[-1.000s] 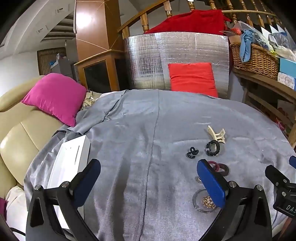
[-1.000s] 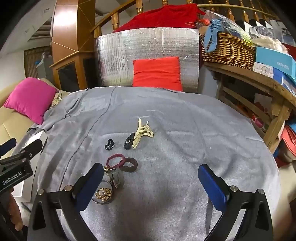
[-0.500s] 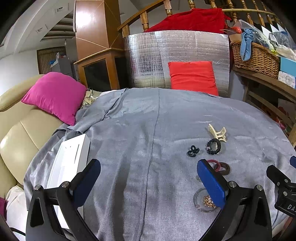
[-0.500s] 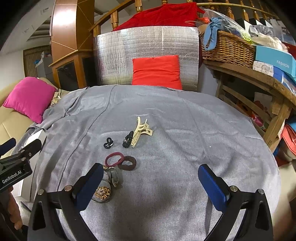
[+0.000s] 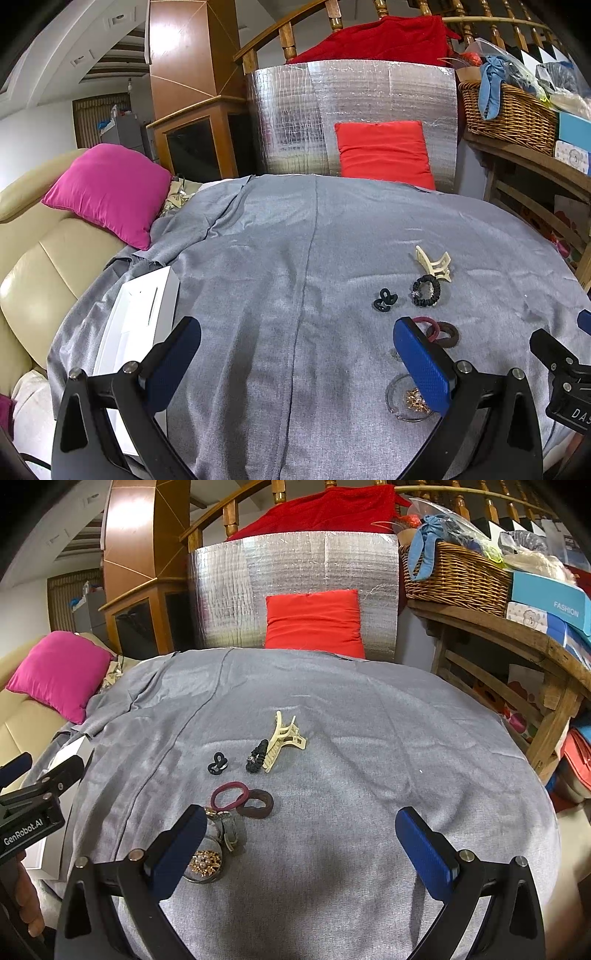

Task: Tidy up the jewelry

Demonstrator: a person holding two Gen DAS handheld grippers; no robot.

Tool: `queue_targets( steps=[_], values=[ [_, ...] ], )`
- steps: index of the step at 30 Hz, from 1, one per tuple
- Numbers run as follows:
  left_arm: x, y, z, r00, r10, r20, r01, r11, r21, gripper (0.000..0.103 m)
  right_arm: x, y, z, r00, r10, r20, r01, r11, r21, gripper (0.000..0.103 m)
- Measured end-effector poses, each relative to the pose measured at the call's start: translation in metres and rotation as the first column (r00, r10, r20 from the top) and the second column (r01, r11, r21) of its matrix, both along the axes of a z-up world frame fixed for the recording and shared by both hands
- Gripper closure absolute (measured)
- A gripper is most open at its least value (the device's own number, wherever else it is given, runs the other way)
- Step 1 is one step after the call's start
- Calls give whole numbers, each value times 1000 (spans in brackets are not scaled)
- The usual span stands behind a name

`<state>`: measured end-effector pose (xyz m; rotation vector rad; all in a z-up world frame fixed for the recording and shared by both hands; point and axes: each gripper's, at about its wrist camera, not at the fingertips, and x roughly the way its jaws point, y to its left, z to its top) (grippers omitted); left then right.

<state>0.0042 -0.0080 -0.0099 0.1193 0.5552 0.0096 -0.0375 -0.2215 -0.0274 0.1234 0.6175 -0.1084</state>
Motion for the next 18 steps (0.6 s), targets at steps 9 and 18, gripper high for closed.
queue_targets(
  steps=[9, 18],
  values=[
    [0, 0, -1, 1000, -1, -3, 1, 1000, 1, 0, 0, 1, -1, 1000, 2, -1, -2, 1000, -3, 0],
    [9, 5, -8, 999, -21, -40, 21, 1000, 0, 0, 5, -8, 2, 1000, 1, -2, -1, 999, 35, 0]
  ],
)
